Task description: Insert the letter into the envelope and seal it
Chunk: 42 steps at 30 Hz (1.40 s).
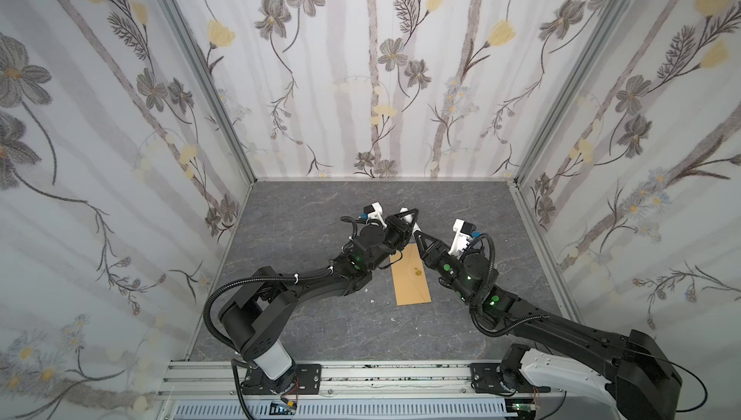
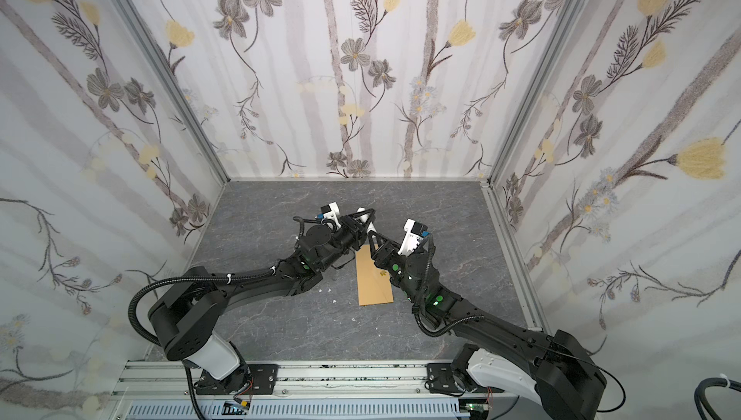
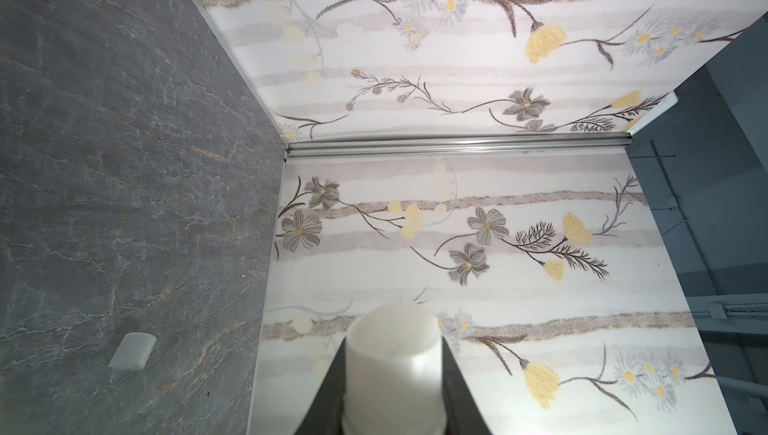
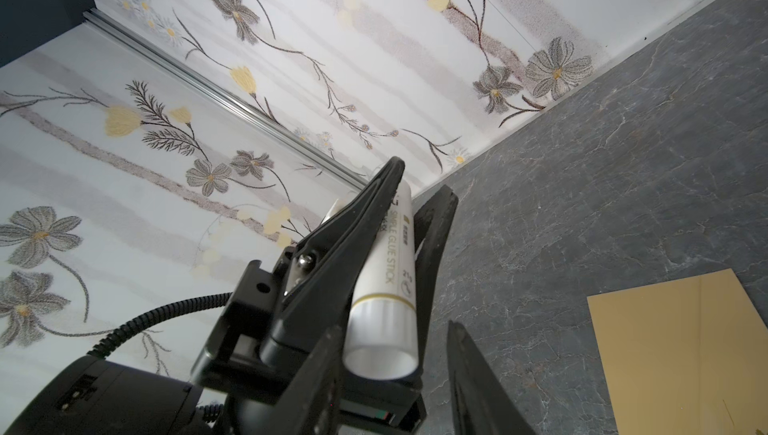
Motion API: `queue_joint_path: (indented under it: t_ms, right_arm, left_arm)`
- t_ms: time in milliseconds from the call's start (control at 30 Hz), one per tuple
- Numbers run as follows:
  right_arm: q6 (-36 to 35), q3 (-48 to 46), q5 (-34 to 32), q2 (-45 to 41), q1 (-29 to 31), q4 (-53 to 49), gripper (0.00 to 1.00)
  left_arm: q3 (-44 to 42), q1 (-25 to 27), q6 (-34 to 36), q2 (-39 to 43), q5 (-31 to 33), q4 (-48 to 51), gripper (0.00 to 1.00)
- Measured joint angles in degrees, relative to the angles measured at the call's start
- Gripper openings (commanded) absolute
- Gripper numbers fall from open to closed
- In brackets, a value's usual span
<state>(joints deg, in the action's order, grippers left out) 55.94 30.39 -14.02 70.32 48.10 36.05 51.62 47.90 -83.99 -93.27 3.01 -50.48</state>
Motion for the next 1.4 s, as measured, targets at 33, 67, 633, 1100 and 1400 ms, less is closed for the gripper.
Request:
queue_joint_path:
  t_ms: [33, 67, 633, 1100, 1400]
  right_arm:
    - [0.1, 0.1, 0.1, 0.2, 0.0, 0.3, 0.34]
    - [0.2, 0.1, 0.2, 0.3, -0.1, 0.4, 0.32]
    - [0.2, 1.8, 0.8, 1.4, -0.5, -0.7, 0.16]
    - [-14.3, 12.2, -5.6, 1.7, 2.3, -22.3, 0.11]
    - [-30.5, 19.9, -17.9, 5.2, 8.0, -34.9, 0.10]
  left_arm:
    - [-0.1, 0.0, 0.0, 0.0, 0.1, -0.1, 0.00]
    - [-0.2, 0.0, 0.0, 0.0, 0.3, -0.1, 0.00]
    - [-0.3, 0.0, -1.1, -0.5, 1.9, -1.5, 0.00]
    - [-0.3, -0.2, -3.8, -1.7, 0.4, -1.6, 0.00]
    - [-0.2, -0.4, -5.2, -1.7, -2.3, -1.1, 0.00]
